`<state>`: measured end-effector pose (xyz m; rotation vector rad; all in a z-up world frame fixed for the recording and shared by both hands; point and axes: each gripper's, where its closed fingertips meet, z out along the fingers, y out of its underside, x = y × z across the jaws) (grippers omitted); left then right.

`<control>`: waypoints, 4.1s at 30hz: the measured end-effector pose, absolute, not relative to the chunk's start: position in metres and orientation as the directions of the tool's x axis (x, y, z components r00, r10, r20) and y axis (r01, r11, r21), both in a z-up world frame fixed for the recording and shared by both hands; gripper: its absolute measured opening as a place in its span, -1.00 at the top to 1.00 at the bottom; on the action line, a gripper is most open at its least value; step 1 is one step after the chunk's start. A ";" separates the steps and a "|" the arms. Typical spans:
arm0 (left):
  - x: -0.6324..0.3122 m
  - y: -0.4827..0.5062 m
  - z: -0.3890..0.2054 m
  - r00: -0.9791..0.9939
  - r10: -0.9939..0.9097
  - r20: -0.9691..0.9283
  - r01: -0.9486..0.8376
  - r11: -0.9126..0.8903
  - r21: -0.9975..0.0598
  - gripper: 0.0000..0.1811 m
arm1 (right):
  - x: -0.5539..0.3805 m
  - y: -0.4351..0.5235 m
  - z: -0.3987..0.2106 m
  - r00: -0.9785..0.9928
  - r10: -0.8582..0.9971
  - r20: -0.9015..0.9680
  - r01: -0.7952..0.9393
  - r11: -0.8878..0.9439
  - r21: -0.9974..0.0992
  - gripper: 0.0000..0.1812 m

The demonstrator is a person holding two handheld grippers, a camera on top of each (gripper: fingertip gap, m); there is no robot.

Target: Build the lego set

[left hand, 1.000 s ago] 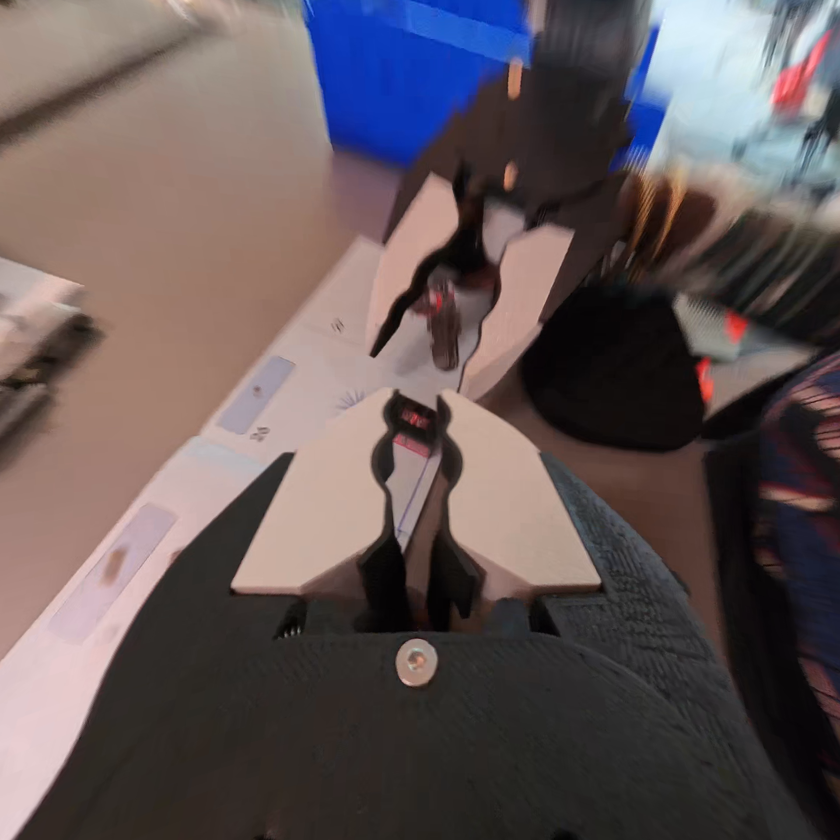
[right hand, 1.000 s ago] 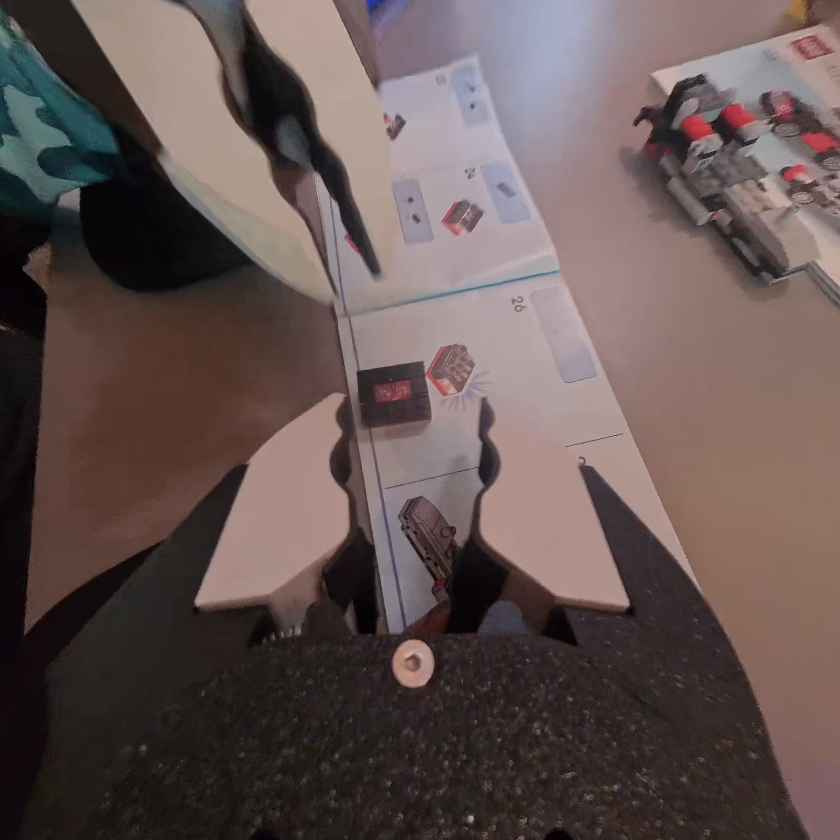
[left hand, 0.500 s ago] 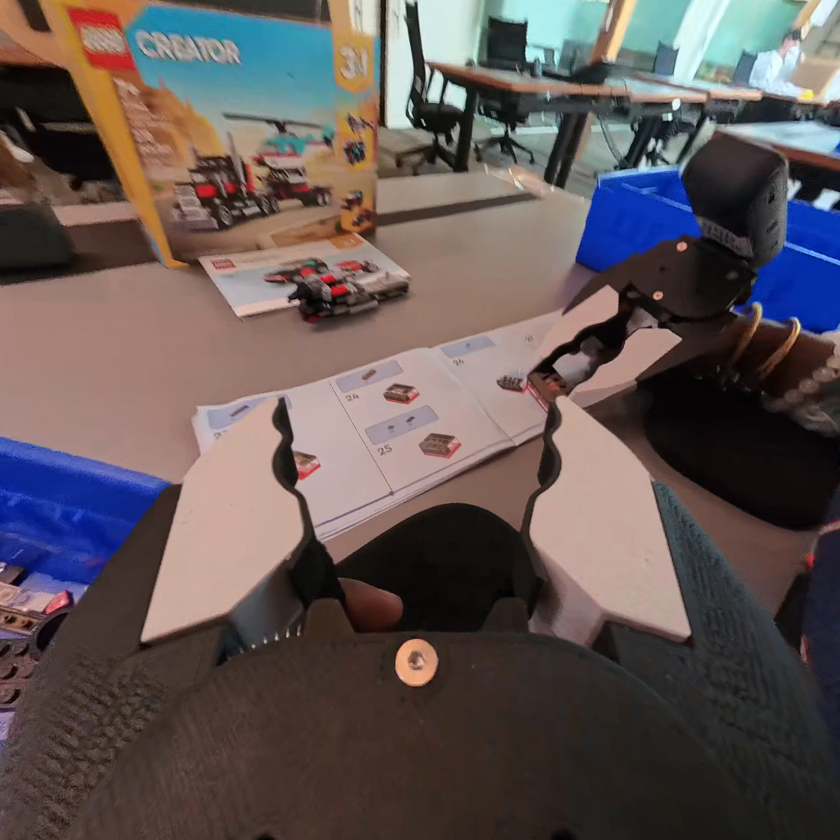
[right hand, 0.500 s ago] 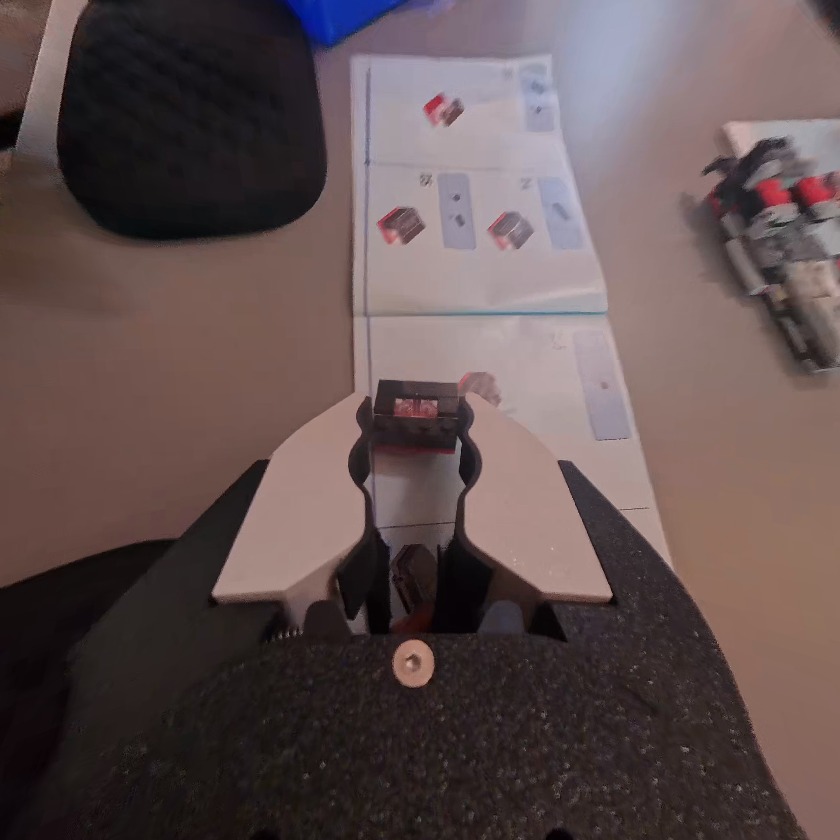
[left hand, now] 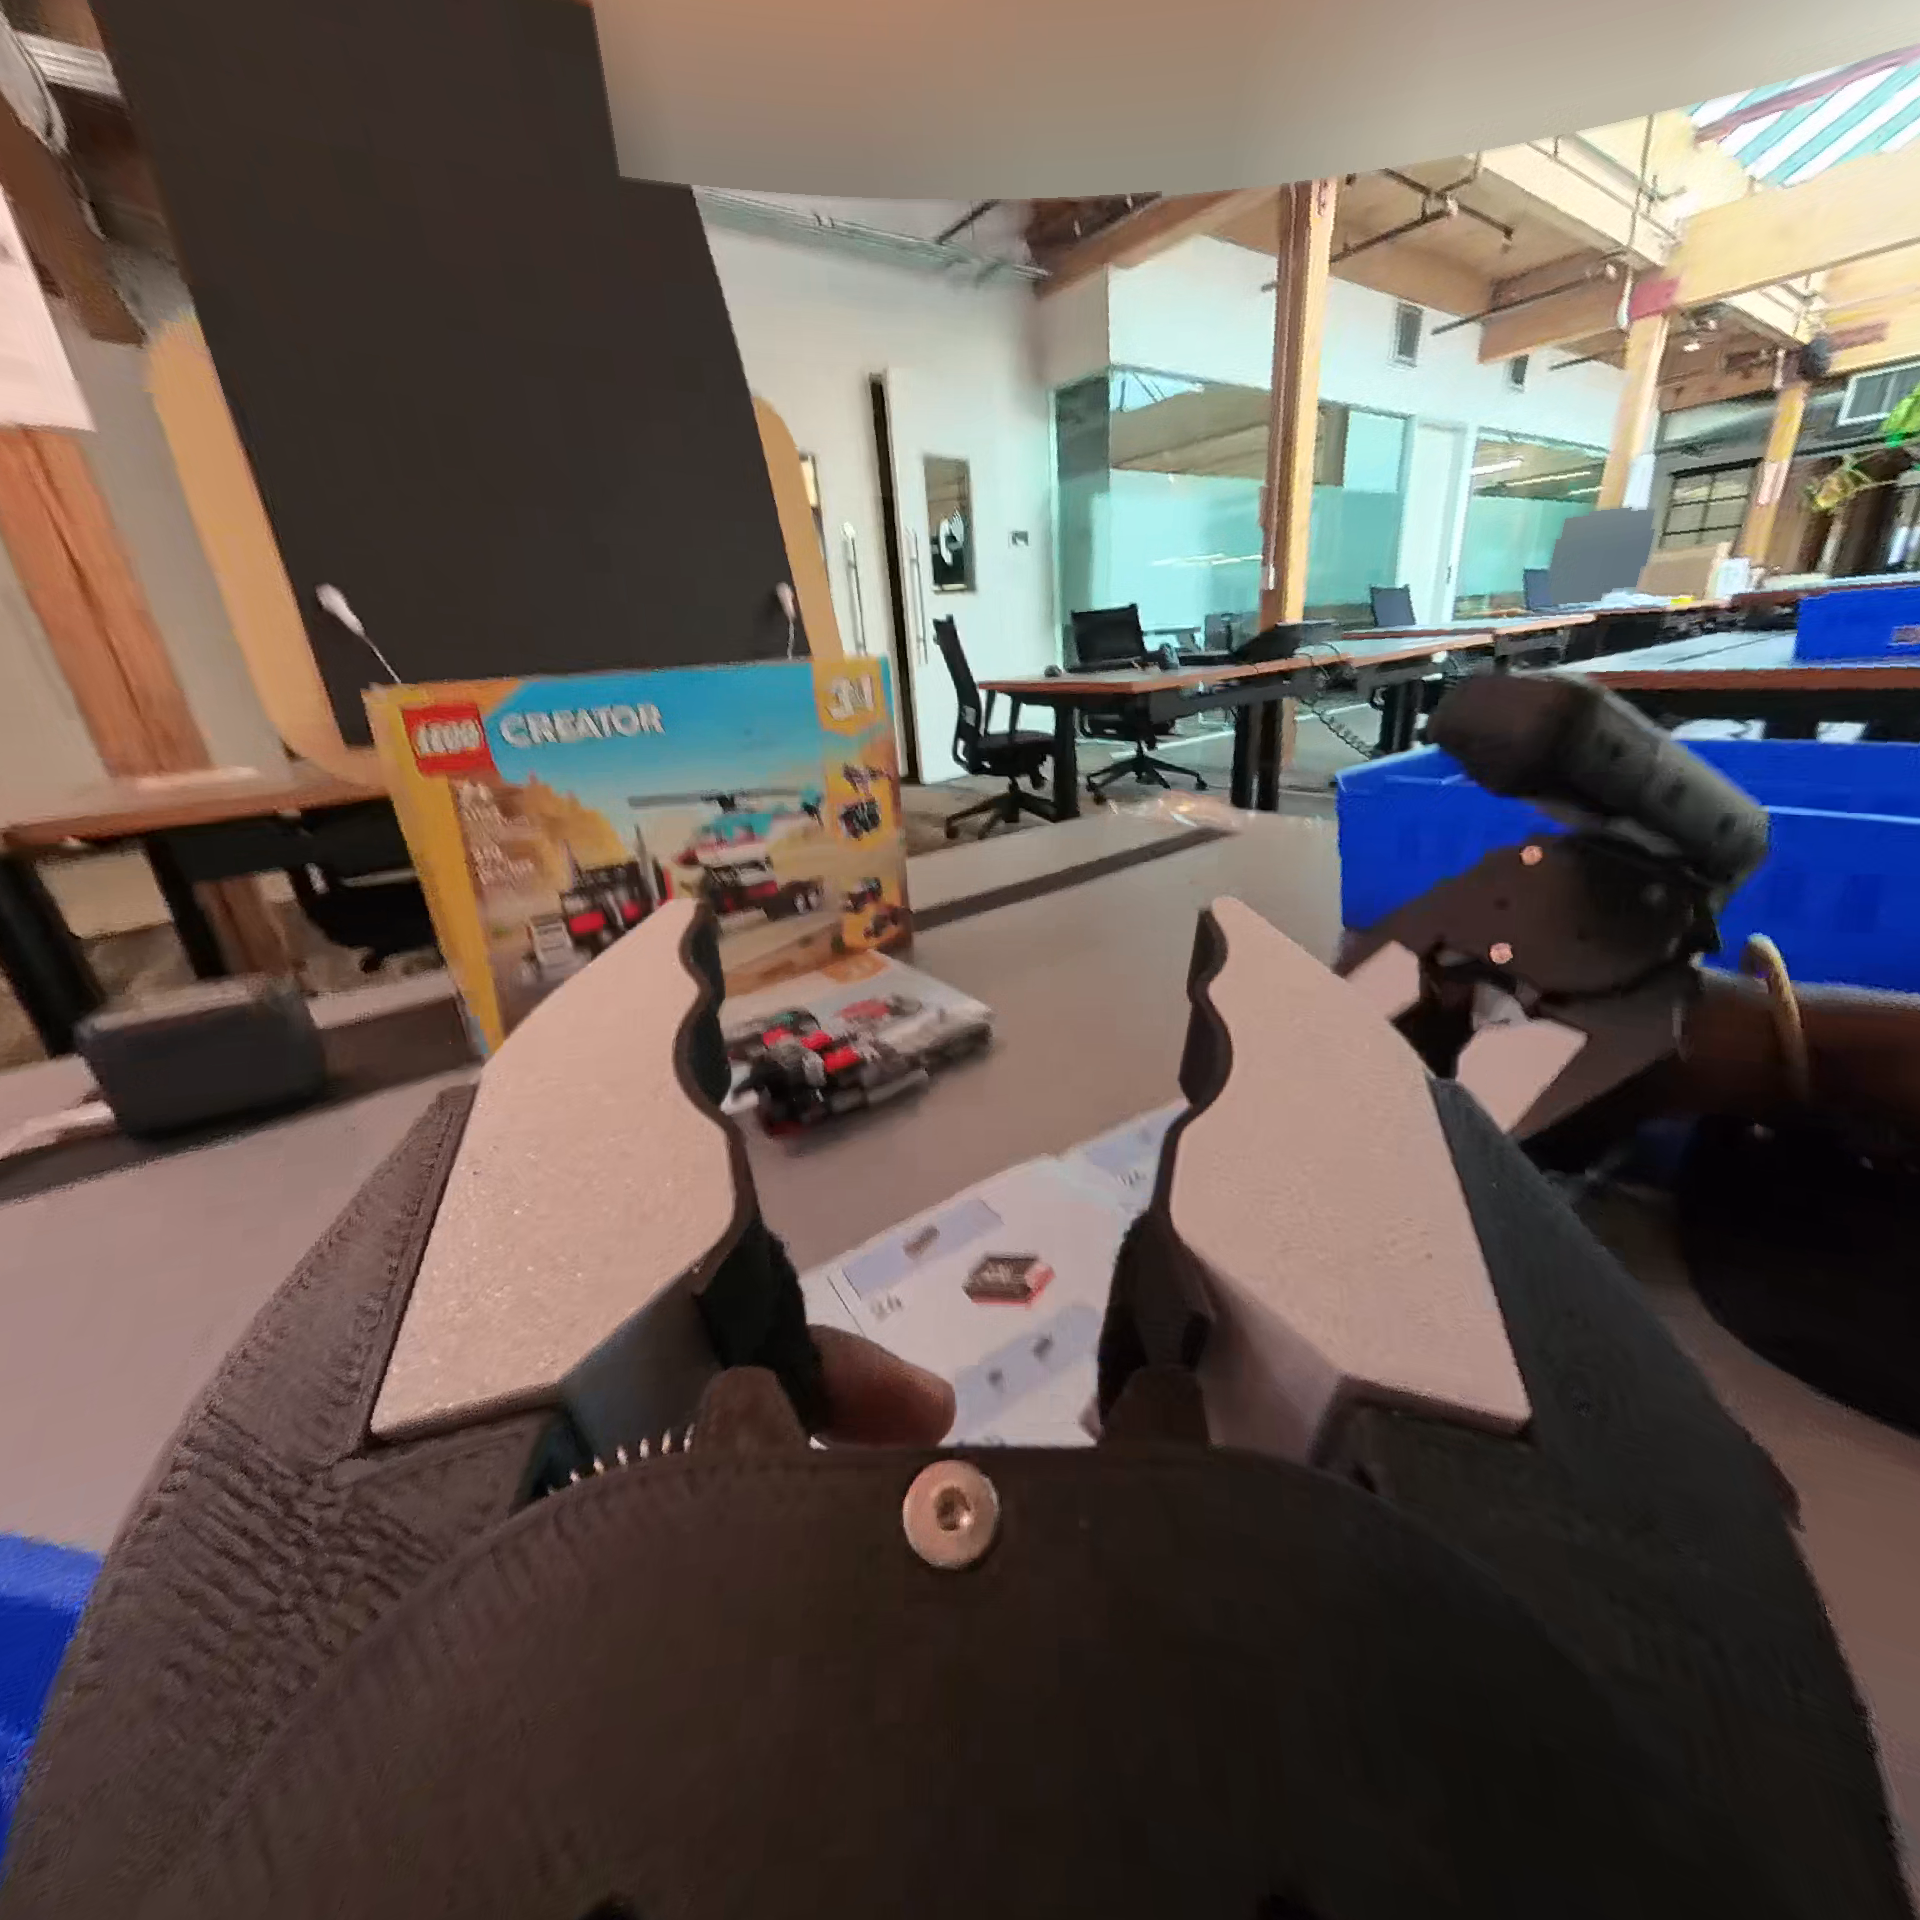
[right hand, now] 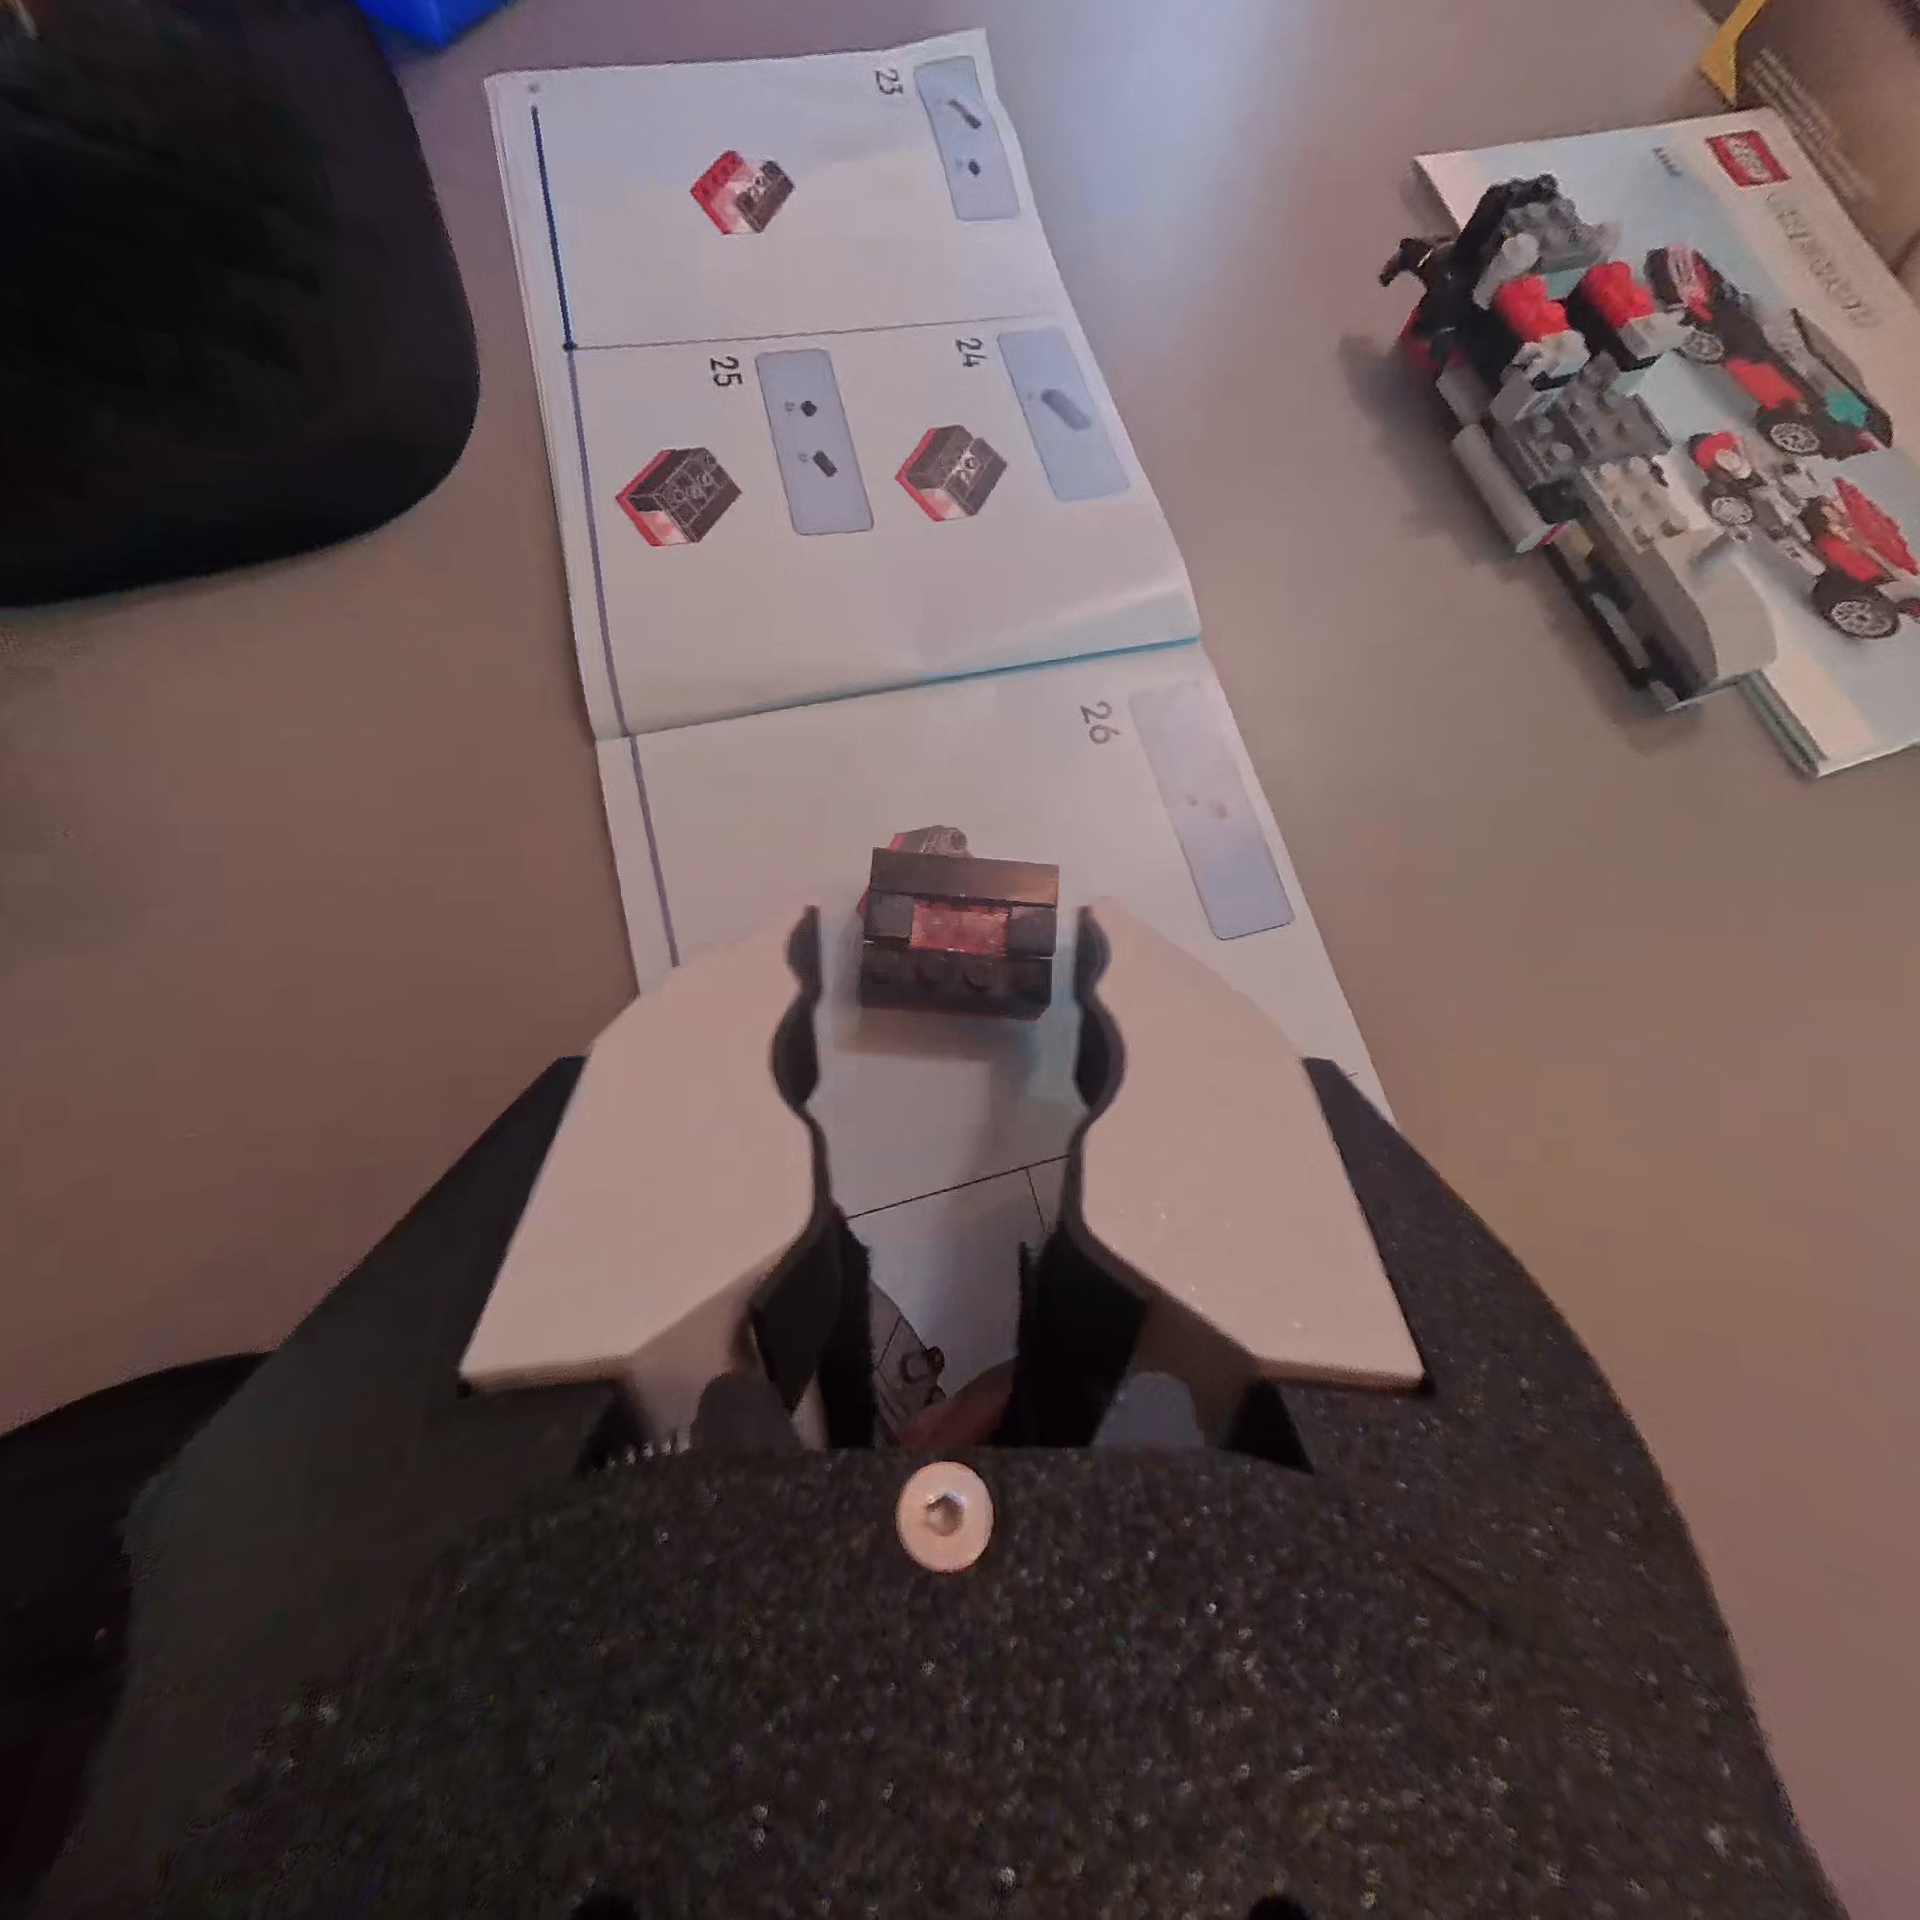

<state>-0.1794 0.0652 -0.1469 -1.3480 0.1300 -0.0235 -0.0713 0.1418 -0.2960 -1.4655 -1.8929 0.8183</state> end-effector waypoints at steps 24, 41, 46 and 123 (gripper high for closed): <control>-0.170 0.053 -0.160 0.967 -0.253 -0.032 0.034 0.253 -0.967 1.00 | -0.065 0.210 -0.256 0.136 0.922 0.362 0.419 0.278 -0.865 0.88; -0.156 0.075 -0.196 0.957 -0.280 -0.072 -0.074 0.004 -0.997 1.00 | -0.062 0.218 -0.289 0.101 0.902 0.421 0.620 0.274 -0.736 0.93; -0.148 0.075 -0.201 0.942 -0.320 -0.096 -0.110 -0.025 -0.994 1.00 | -0.062 0.215 -0.294 0.063 0.892 0.447 0.648 0.304 -0.698 0.93; -0.086 0.045 -0.301 0.644 -0.749 -0.156 -0.620 -0.391 -0.681 0.93 | -0.073 0.141 -0.296 -0.307 0.940 0.147 0.562 0.304 -0.769 0.51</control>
